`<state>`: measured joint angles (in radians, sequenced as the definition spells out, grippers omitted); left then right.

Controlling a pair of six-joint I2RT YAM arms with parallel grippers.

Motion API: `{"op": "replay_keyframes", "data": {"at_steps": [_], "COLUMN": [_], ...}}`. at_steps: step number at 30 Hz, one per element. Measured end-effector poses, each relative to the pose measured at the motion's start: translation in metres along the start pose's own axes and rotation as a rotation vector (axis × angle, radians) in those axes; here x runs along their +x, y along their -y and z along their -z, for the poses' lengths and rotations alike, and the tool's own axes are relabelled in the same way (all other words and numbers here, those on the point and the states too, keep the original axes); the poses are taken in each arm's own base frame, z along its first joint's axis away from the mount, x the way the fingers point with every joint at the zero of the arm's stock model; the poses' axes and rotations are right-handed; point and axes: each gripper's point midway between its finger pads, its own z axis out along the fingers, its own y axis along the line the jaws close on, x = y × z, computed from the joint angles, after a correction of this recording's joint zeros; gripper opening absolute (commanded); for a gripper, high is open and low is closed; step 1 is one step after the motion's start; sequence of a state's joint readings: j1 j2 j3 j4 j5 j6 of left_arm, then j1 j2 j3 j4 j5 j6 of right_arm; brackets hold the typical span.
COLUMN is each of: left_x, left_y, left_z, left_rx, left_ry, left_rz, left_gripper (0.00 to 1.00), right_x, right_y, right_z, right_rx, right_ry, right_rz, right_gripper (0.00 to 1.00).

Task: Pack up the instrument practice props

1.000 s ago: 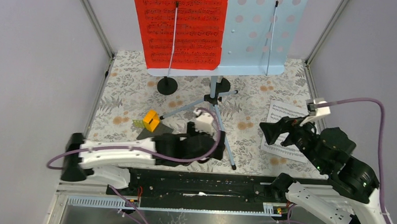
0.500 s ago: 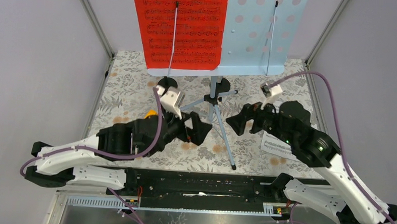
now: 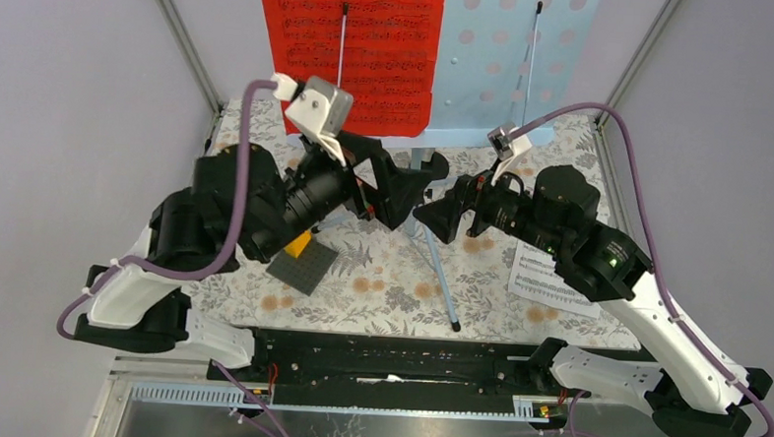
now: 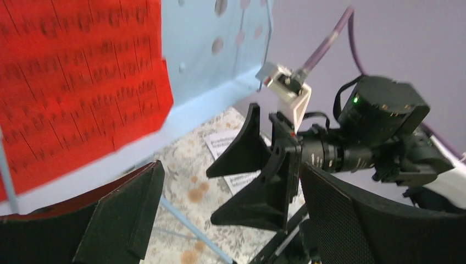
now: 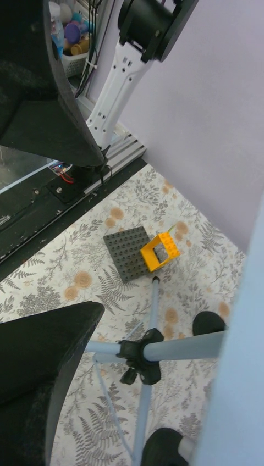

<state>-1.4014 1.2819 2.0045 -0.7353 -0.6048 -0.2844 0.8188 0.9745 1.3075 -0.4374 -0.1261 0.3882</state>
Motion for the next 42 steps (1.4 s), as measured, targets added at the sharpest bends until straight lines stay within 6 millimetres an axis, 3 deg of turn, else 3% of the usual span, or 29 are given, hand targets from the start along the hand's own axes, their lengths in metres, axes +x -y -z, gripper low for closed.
{"op": "replay_keyframes", "data": {"at_steps": [5,12,16,25,37,42], "left_x": [-0.043,-0.059,-0.062,-0.066,-0.050,-0.051], "left_y": [0.006,-0.013,-0.027,-0.053,-0.049,-0.066], "left_z": [0.003,0.013,0.018,0.030,0.005,-0.008], "left_rx": [0.009,-0.056,-0.121,-0.233,-0.286,-0.340], "left_ry": [0.068,0.091,0.097,0.112,0.083,0.078], "left_rz": [-0.037,-0.116,-0.134,-0.138,-0.208,-0.227], "left_gripper": [0.99,0.96,0.86,0.91,0.96,0.96], "right_x": [-0.030,-0.067,-0.084,-0.111,-0.129,-0.131], "right_y": [-0.021,-0.049,-0.058,-0.071,-0.065,-0.064], "right_z": [0.003,0.010,0.011,0.005,0.003,0.006], "right_rx": [-0.047,-0.132,-0.155,-0.197,-0.156,-0.153], "right_ry": [0.055,0.119,0.160,0.254,0.334,0.343], "right_rz": [0.013,0.016,0.007,-0.037,-0.037,-0.027], "right_gripper": [1.00,1.00,1.00,1.00,1.00,1.00]}}
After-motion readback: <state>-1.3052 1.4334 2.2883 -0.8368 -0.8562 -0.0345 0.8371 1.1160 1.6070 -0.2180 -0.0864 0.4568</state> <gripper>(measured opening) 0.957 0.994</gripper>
